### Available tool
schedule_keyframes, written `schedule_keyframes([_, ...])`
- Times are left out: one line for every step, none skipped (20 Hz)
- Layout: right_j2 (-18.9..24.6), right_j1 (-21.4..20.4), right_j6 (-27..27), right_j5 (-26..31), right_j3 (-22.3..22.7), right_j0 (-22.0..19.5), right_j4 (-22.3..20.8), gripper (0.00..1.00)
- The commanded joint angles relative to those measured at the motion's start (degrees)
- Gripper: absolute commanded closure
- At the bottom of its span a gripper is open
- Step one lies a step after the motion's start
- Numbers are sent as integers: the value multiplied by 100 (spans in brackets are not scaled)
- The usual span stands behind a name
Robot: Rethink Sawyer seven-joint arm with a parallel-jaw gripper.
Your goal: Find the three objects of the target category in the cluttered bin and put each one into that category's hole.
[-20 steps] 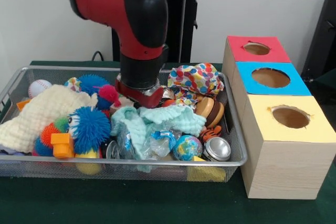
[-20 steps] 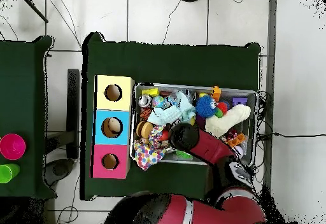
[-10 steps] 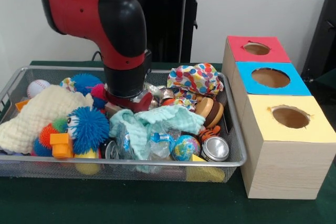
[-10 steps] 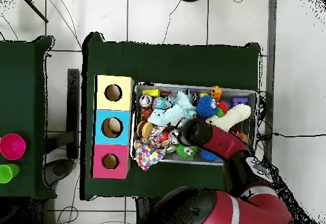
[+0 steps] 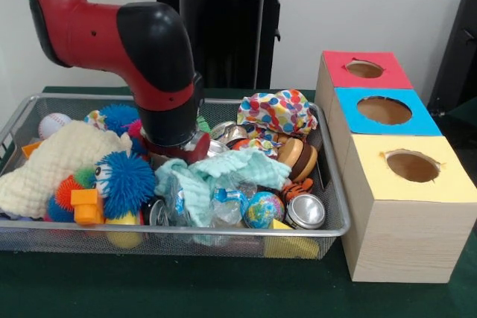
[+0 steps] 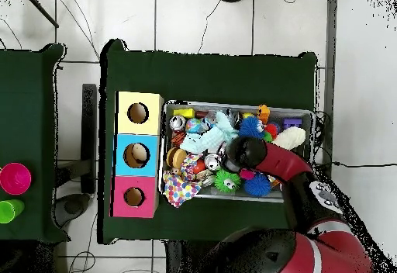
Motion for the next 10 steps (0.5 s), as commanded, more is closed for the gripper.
schedule_keyframes([-381, 388, -1143, 13, -1362, -403, -1283, 100])
schedule_keyframes([-409, 352, -1112, 98, -1392, -388, -1367, 100])
schedule_keyframes([-437, 316, -1082, 183, -1421, -372, -1451, 100])
schedule_keyframes([-453, 288, -1053, 239, -1420, -361, -1523, 100])
schedule_keyframes([-461, 273, -1034, 322, -1442, -353, -1584, 100])
schedule_keyframes([-467, 274, -1006, 388, -1466, -343, -1646, 100])
schedule_keyframes([-471, 274, -976, 429, -1489, -333, -1697, 100])
schedule_keyframes([-476, 274, -947, 469, -1512, -323, -1748, 100])
schedule_keyframes([-480, 274, -917, 510, -1536, -312, -1799, 100])
schedule_keyframes([-481, 266, -928, 564, -1559, -306, -1859, 100])
